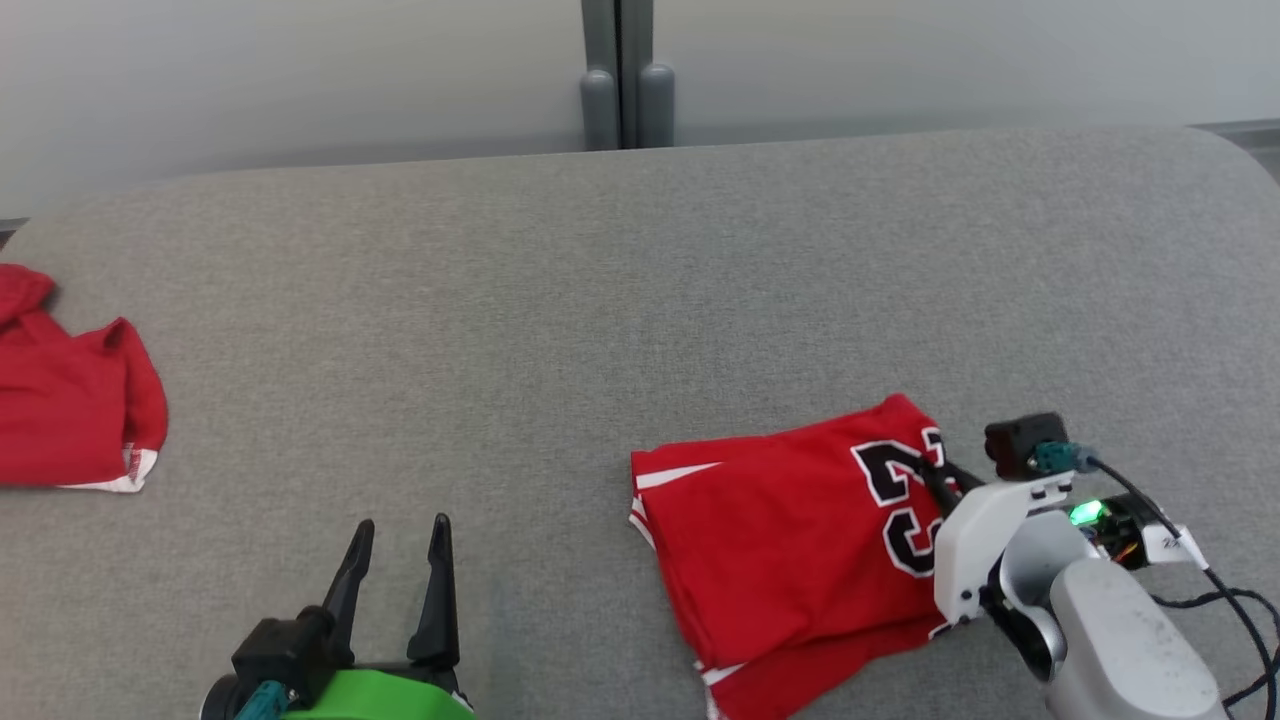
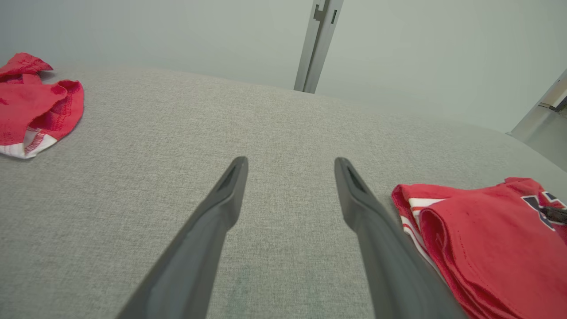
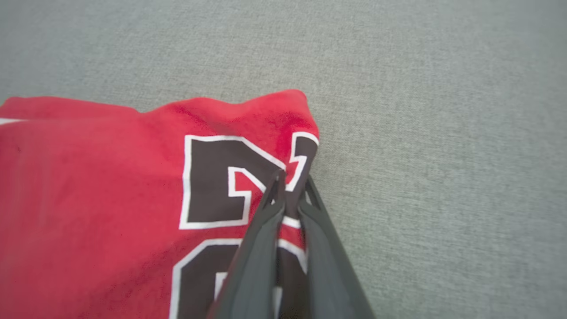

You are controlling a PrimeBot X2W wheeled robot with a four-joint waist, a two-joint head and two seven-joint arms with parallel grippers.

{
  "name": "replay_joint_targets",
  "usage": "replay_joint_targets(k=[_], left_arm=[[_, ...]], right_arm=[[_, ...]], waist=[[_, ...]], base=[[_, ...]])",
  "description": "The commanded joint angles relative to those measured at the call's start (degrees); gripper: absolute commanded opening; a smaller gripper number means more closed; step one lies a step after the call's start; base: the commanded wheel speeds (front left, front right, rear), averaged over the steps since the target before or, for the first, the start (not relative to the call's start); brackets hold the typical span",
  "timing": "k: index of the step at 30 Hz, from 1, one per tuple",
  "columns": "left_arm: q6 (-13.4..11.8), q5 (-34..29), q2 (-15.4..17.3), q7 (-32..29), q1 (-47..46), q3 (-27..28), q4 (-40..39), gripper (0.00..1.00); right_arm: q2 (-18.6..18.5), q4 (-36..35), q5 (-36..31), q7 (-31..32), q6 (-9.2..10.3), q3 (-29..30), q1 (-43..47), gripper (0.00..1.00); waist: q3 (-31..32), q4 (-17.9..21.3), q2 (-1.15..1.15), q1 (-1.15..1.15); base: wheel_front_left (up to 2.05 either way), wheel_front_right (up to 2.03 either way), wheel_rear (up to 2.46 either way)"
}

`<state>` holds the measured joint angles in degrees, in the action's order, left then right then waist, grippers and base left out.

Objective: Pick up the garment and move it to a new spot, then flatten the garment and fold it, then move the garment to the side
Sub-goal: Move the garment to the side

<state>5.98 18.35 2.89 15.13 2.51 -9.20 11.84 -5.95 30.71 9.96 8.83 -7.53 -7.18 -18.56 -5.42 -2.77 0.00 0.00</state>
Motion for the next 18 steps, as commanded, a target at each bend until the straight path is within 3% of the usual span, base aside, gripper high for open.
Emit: replay_joint_targets(k=[1, 12, 18], left_arm=[[0.04, 0.25, 0.03, 0.01, -1.62, 0.19, -0.68, 1.00], [0.79, -3.31, 1.08, 0.01, -5.95, 0.32, -3.26, 1.00], [1.04, -4.19, 2.92, 0.01, -8.36, -0.65, -3.19, 1.00]], right_arm=[[-0.79, -0.35, -0.38, -1.05, 0.10, 1.01, -1.48, 0.00], [-3.30, -0.12, -1.91, -6.42, 0.09, 9.61, -9.21, 0.00], [-1.95, 1.63, -1.55, -9.47, 0.09, 12.15, -11.89, 0.00]], waist=[[-2.32, 3.02, 0.00, 0.00], [-9.70, 17.60, 0.00, 0.00], [-13.65, 25.43, 0.00, 0.00]], base=[[0.00, 0.00, 0.00], [0.00, 0.00, 0.00], [0.00, 0.00, 0.00]])
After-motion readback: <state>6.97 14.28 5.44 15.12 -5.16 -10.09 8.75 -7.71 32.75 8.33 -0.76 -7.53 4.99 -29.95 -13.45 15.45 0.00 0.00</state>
